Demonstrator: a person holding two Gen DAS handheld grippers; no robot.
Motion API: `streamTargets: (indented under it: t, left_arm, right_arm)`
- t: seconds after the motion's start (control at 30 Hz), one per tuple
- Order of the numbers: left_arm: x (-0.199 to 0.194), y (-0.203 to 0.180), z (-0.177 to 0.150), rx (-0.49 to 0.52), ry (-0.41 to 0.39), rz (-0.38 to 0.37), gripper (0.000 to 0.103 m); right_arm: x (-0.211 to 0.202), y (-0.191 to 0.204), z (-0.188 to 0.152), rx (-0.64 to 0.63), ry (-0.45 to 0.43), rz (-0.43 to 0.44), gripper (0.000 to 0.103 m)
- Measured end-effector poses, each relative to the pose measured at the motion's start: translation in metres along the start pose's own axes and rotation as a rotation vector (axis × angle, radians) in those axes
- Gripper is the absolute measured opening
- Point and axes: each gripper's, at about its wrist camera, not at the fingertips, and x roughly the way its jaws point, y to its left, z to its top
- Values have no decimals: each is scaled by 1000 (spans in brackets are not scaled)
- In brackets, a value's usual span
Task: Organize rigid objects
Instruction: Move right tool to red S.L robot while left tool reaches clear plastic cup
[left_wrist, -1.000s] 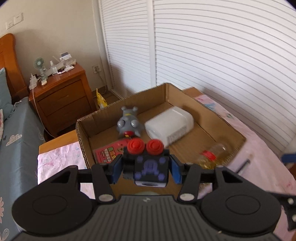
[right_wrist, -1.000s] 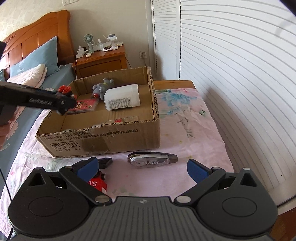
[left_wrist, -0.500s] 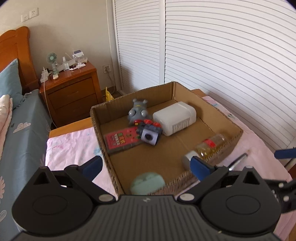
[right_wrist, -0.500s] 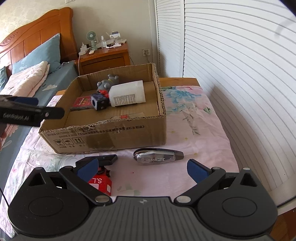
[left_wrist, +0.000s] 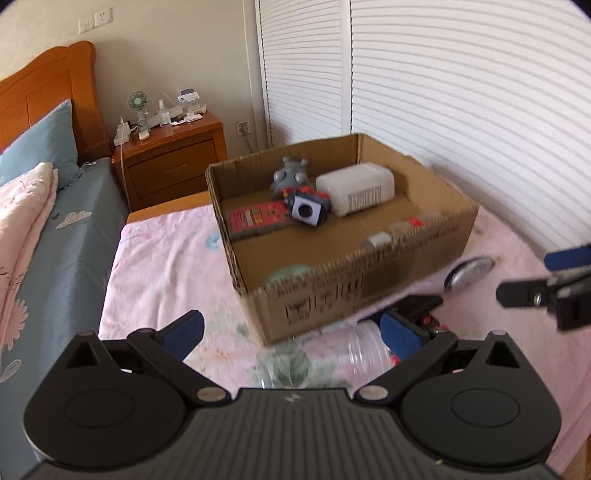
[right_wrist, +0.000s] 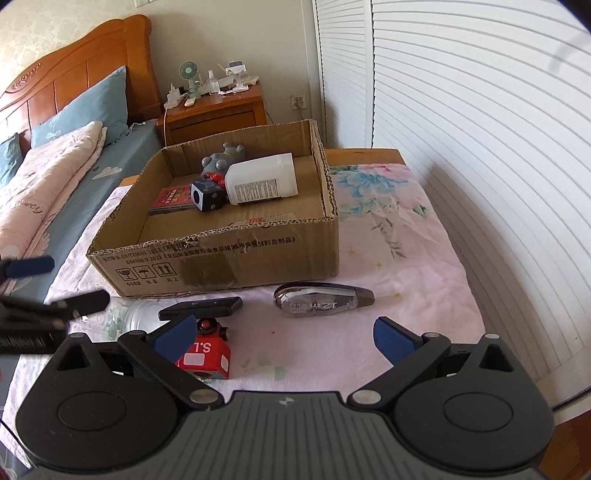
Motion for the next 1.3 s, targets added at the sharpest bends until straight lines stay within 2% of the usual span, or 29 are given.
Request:
streamTargets:
  t: [0.23, 0.5, 0.8, 1.0, 1.07, 1.3]
  left_arm:
    - [13, -11, -11, -37, 27, -32, 101]
    - [29, -13, -19, -22, 47, 4, 101]
    - [32, 8, -33, -38, 66, 46, 102]
    - [37, 24, -41, -92, 92, 30, 102]
    - [38, 26, -43, -100, 100, 27, 101]
    - [44, 36, -45, -154, 118, 5, 102]
  right_arm:
    - [4, 0, -5, -11, 15, 2, 103]
    - [17, 2, -13, -29, 44, 42, 103]
    - [45, 35, -25, -150, 119, 88, 103]
    - [73, 61, -35, -242, 147, 65, 103]
    - [77, 67, -36, -266, 128, 33, 103]
    - [87, 67, -31, -230, 82, -10, 103]
